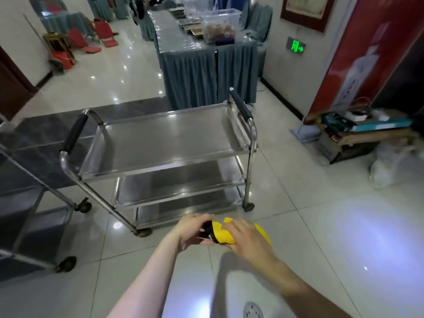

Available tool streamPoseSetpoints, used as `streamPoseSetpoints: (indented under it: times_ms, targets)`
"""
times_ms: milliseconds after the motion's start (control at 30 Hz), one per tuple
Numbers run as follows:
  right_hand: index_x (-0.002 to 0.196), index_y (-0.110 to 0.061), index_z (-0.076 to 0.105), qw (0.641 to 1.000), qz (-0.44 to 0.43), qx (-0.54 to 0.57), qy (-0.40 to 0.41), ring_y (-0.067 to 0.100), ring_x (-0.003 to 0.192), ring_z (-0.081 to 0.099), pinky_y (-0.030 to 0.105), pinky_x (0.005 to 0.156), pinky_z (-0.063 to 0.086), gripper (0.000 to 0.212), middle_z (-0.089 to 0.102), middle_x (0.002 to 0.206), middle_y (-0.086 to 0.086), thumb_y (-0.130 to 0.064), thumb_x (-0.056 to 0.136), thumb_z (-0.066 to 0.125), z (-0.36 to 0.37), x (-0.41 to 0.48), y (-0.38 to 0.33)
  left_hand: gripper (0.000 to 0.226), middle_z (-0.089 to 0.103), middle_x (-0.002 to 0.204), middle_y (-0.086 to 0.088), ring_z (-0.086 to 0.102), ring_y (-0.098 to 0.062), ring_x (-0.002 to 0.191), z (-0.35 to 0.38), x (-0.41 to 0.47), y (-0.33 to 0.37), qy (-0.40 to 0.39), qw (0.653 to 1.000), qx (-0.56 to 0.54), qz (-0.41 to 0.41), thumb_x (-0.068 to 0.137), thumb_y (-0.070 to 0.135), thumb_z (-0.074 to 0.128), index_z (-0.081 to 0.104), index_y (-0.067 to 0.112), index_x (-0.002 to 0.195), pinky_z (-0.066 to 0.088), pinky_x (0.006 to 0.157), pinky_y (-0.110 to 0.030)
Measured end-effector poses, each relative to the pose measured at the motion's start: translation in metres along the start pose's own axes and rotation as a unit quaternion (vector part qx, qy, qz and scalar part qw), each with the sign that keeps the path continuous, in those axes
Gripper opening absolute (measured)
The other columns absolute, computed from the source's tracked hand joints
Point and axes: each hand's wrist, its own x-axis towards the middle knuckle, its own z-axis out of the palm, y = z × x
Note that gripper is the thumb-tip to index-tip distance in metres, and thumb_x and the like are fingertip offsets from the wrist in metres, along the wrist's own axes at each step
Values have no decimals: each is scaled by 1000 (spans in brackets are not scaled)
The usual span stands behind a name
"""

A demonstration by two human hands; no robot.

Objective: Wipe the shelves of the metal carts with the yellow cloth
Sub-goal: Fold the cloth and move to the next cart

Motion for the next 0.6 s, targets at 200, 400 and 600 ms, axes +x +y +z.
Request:
streamPoseSetpoints:
  times_ms: [200,400,600]
  targets:
    - [147,-31,50,991,68,106,-50,16,135,46,32,111,43,86,49,145,-6,-69,76,79,-53,-61,107,8,79,89,-13,71,-21,79,130,36,57,92,979,137,123,87,0,82,83,1,94,60,71,-34]
    - [142,-23,56,971,190,132,-56,16,127,57,31,107,46,50,46,145,-6,-48,100,69,-115,-88,264,15,81,86,2,76,-16,82,250,95,99,62,919,329,209,76,9,90,83,16,86,61,77,-30]
    - [161,-25,35,964,218,132,-76,18,142,45,41,113,46,87,39,158,-6,-45,89,81,-170,-41,381,32,81,88,-3,79,-26,87,309,140,161,60,922,292,248,71,-14,74,76,13,88,65,82,-47]
